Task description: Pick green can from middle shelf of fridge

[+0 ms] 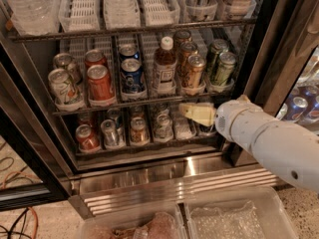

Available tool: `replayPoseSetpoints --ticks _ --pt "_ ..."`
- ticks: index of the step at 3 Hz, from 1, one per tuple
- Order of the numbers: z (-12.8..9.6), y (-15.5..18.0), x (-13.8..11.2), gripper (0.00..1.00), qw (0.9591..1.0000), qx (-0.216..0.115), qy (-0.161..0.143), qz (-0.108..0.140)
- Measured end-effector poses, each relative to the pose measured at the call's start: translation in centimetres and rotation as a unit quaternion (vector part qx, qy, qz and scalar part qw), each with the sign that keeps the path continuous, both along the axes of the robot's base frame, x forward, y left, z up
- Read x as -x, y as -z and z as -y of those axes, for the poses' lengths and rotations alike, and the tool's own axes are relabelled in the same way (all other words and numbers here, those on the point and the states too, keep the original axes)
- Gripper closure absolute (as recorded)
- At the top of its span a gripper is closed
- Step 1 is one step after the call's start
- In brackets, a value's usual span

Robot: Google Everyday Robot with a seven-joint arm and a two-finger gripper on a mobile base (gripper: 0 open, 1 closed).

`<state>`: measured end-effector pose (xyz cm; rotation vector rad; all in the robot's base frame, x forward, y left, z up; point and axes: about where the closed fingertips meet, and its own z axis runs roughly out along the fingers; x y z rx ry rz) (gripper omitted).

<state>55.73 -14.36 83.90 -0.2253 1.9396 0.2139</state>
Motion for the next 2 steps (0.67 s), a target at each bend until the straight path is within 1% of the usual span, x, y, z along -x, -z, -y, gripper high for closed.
replayPoseSetpoints --ticks 1,2 --pt "1.52 -0.09 -0.71 0.00 0.9997 -0.006 0.023 0.003" --pt "0.94 0.29 -0.50 0.00 0.9997 -0.001 0.022 0.005"
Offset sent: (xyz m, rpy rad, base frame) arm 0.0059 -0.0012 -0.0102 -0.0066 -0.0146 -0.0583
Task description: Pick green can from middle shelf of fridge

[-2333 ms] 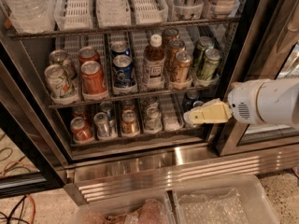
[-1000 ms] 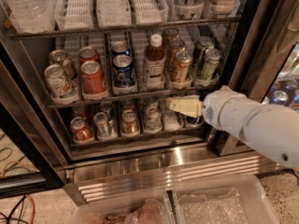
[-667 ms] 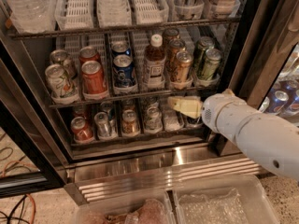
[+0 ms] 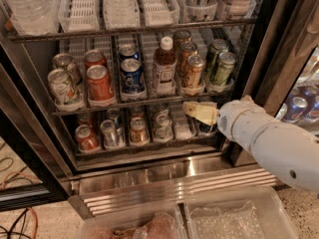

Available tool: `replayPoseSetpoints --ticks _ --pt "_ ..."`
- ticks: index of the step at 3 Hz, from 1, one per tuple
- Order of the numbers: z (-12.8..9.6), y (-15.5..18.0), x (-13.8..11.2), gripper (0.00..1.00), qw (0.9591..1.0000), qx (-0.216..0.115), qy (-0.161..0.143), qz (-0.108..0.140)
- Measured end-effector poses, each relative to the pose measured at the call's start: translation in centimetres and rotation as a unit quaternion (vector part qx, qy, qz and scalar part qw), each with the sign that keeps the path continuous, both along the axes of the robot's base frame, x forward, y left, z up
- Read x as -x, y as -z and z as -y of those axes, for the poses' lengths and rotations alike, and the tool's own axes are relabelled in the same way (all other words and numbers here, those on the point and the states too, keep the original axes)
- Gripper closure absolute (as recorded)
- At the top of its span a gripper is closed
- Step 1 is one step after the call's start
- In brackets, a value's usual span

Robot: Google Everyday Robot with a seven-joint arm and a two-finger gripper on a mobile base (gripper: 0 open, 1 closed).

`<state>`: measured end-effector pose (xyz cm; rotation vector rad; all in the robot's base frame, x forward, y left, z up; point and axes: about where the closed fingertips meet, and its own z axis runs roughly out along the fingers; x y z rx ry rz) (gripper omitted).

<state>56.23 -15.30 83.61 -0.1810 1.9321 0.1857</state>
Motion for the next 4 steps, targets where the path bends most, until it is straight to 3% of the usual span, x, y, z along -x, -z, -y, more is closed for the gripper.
replayPoseSetpoints --ticks 2,3,4 --pt "-1.8 0.5 -0.2 0.00 0.9994 0.017 0.009 0.029" --pt "-2.7 0.7 -0.4 0.00 0.9975 0.036 0.019 0.058" --pt "-3.0 1.0 -0.7 0.19 0.9948 0.048 0.034 0.084"
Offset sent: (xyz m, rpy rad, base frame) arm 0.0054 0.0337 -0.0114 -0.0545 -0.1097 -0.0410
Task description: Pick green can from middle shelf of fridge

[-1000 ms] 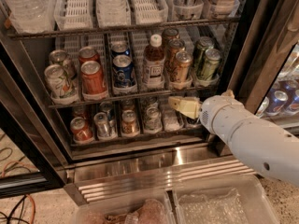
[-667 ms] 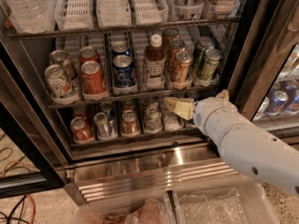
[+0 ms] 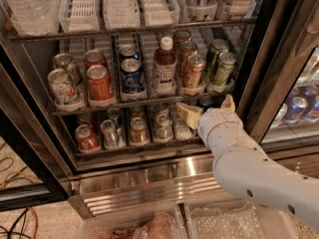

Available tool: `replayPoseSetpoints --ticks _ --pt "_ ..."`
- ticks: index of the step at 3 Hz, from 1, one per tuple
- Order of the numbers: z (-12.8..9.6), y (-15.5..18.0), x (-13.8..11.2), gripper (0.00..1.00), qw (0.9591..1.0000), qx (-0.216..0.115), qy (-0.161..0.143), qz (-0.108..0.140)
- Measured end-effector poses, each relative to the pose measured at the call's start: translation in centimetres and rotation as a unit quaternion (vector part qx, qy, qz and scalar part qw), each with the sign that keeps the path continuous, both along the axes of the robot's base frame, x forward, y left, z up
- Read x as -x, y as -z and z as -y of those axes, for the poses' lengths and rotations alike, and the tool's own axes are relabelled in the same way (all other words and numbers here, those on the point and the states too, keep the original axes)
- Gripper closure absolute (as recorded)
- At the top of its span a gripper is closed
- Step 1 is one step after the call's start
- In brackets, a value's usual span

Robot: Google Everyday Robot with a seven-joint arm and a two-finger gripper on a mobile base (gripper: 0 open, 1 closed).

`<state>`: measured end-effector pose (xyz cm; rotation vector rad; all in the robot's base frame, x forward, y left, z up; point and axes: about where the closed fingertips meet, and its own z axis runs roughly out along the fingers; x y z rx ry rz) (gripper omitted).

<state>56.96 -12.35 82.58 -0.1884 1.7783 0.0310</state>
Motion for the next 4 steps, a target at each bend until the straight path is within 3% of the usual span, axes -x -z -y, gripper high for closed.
replayPoseSetpoints --ticks 1,2,4 --pt "0.3 0.3 -0.3 0.30 0.9996 0.008 0.019 0.018" --pt "0.9 0.4 -0.8 0.29 0.9981 0.014 0.046 0.039" --pt "3.6 -0.6 -2.8 0.27 0.9906 0.029 0.103 0.085"
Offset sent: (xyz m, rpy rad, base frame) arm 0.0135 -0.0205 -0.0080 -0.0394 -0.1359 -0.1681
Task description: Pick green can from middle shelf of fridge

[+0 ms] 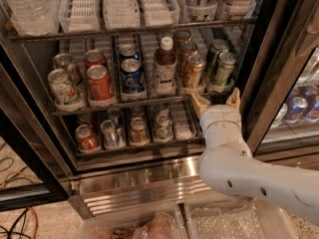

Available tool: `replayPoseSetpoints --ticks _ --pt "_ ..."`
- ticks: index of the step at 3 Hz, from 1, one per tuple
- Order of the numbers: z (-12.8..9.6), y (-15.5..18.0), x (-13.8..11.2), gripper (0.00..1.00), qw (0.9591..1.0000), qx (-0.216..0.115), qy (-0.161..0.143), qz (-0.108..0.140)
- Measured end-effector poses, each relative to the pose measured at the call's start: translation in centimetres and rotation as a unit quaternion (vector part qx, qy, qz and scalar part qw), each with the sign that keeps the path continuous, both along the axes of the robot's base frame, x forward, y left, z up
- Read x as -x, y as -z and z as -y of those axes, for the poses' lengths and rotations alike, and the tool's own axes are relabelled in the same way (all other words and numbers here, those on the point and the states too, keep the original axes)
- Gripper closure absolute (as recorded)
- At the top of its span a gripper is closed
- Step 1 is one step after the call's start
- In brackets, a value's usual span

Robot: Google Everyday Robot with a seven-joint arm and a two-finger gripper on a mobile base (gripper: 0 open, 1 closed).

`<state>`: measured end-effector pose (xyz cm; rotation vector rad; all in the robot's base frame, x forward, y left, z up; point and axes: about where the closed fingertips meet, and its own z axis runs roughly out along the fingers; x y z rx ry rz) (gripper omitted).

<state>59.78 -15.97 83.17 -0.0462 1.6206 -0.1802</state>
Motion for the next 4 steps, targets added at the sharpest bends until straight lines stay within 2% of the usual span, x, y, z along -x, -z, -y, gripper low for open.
replayPoseSetpoints --ticks 1,2,4 --pt "0.8 -0.1 -0.6 0.32 0.9998 0.003 0.015 0.011" --pt "1.0 0.0 -1.2 0.45 0.9997 0.004 0.021 0.016" --pt "1.5 0.2 -2.3 0.41 0.9994 0.008 0.027 0.022"
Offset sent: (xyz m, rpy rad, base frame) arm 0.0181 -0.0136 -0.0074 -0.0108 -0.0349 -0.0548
